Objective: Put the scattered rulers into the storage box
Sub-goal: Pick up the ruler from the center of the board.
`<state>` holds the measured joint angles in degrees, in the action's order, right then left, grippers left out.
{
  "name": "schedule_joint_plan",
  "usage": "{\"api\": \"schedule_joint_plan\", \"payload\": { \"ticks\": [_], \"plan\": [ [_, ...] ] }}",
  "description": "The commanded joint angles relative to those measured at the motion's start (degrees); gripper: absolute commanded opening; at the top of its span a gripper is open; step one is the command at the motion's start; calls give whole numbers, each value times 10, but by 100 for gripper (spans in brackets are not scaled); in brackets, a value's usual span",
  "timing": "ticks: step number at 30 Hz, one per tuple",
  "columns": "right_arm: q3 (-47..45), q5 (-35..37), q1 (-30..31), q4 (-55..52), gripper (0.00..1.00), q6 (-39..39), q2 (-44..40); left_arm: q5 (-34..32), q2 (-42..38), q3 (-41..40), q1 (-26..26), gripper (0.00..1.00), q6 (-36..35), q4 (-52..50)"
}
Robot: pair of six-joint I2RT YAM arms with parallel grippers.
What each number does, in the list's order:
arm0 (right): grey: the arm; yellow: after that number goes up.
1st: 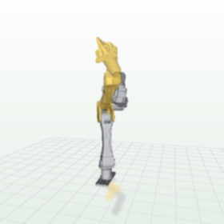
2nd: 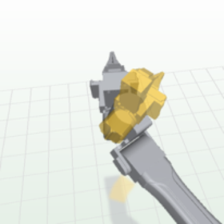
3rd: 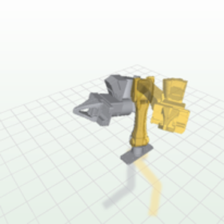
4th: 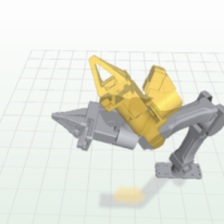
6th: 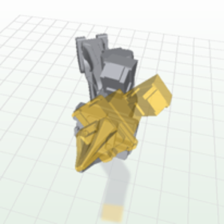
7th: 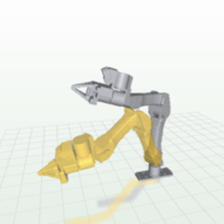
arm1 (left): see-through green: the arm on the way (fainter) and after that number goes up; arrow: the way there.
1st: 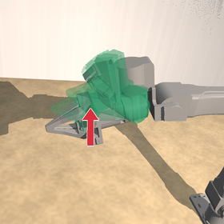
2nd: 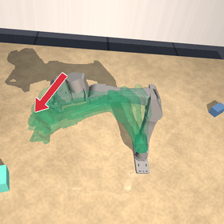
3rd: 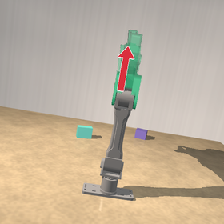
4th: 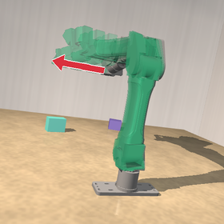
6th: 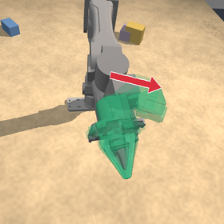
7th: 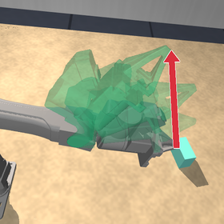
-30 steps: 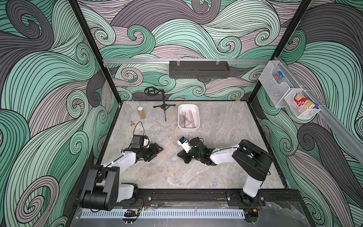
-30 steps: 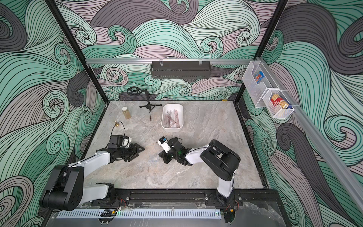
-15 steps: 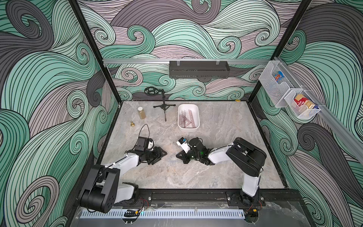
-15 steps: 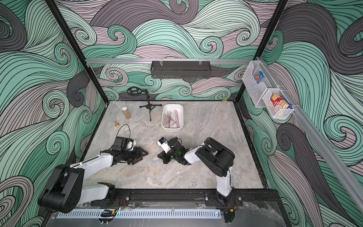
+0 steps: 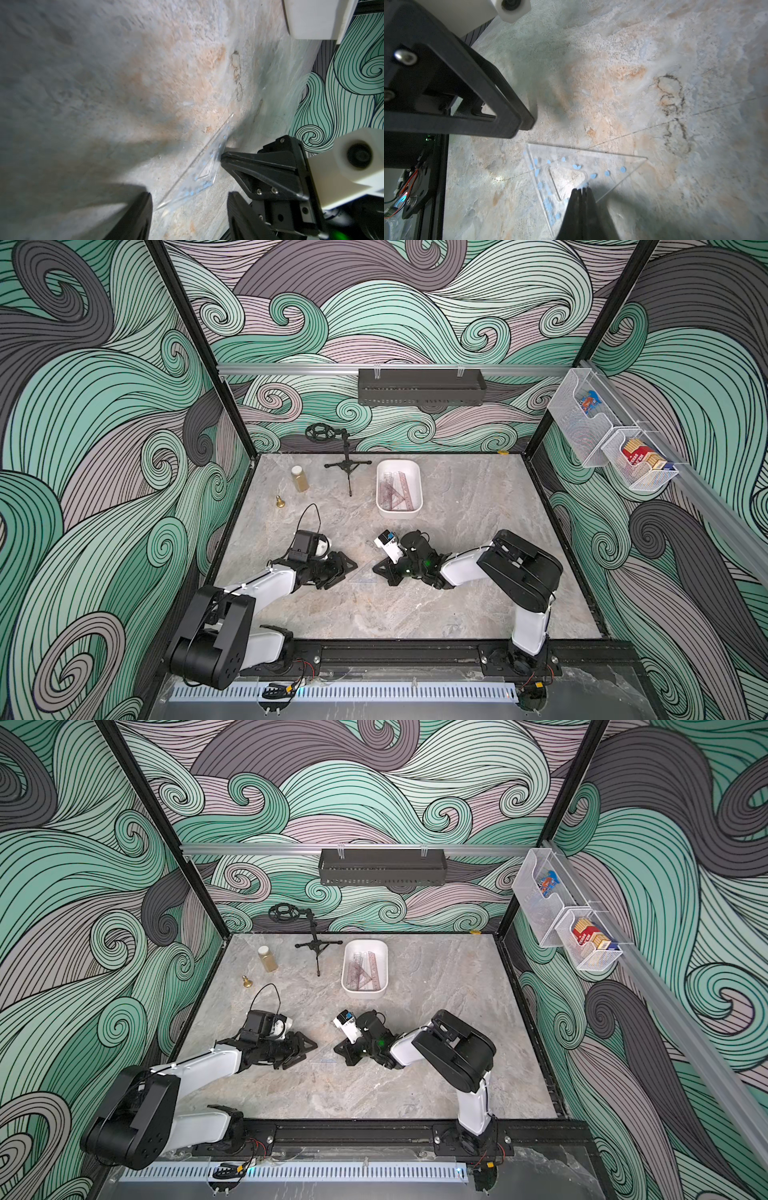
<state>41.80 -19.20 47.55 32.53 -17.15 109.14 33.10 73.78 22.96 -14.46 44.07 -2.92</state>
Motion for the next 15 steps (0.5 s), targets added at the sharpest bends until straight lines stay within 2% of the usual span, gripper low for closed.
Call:
{"api": "schedule_joint_plan", "payload": {
  "ticks": [1, 7, 15],
  "plan": [
    [-8, -5, -3, -13, 0, -2, 15, -17, 13, -18, -11, 62, 3, -40],
    [-7, -4, -4, -18, 0, -1, 21, -25, 12, -15, -11, 61, 4, -47],
    [-13, -4, -9, -31, 0, 3, 15, -80, -28, 16, -9, 59, -1, -88]
  ]
}}
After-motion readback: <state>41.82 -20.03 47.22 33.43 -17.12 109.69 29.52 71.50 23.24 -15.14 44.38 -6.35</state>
